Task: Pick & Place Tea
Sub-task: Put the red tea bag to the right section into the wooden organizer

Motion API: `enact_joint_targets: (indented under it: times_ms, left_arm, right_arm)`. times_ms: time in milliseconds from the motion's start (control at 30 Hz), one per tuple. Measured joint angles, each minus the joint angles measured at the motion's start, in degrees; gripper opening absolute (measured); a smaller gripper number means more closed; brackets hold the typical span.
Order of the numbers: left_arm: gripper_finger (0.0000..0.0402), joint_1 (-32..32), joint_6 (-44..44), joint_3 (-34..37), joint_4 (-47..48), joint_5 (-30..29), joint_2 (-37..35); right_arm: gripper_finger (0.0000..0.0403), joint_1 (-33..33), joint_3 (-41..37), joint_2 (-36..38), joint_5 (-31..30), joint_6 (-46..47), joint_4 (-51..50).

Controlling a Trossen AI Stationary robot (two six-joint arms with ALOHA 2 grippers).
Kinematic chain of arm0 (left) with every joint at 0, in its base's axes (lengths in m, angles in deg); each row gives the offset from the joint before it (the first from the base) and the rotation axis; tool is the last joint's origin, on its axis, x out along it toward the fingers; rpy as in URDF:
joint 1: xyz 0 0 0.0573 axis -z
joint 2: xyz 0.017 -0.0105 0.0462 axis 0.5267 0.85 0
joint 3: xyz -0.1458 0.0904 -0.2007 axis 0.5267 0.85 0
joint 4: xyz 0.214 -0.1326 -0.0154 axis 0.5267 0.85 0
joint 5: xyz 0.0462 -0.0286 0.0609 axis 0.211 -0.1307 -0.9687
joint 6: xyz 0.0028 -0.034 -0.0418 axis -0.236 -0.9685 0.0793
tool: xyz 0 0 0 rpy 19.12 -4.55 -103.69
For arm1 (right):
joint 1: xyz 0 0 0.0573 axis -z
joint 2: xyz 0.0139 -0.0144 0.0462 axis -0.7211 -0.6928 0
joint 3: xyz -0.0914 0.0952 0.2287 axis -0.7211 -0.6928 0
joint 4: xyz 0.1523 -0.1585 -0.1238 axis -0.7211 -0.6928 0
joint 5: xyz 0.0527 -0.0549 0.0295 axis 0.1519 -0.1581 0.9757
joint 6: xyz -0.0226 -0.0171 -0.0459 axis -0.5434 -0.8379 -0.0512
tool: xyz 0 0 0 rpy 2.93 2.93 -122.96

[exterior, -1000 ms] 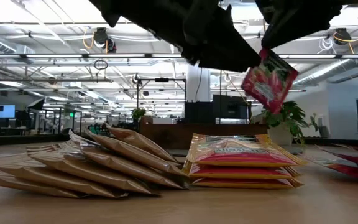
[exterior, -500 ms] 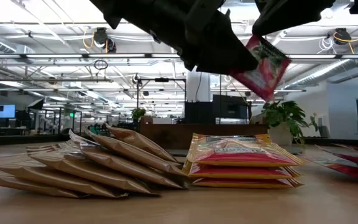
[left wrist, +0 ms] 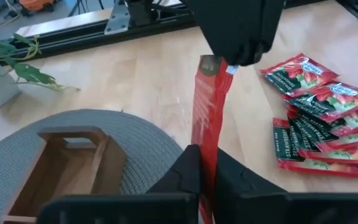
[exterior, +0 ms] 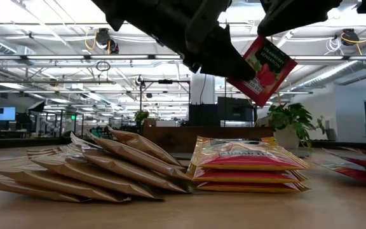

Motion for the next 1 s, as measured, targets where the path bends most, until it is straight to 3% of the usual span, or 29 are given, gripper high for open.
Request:
enact_joint_targets:
  times_ms: [200,367,500,600,767,1000]
  left_arm:
    - [0.001,0.0,0.3,0.0,0.3,0.0,0.0]
    - [0.0021,0.0,0.4,0.0,0.4,-0.7,0.0]
    - [0.0013,0.0,0.4,0.0,0.4,-1.5,0.0]
    - [0.0008,0.0,0.3,0.0,0.4,-1.6,0.0]
    - [0.0023,0.0,-0.1,0.0,0.3,-1.6,0.0]
    - [0.0011,0.0,0.0,0.0,0.3,-1.6,0.0]
  right_arm:
    - [0.003,0.0,0.2,0.2,-0.3,5.8,-1.8]
    - [0.0121,0.0,3.0,1.5,-6.1,15.2,-9.3]
    - [0.0191,-0.1,3.3,2.1,-3.8,23.8,-11.7]
    - [0.0222,-0.6,3.3,1.5,-1.4,27.9,-12.0]
    - [0.0234,-2.0,2.6,-1.1,-1.5,29.7,-13.2]
    - [0.02,-0.8,2.5,-4.7,-4.5,27.9,-12.1]
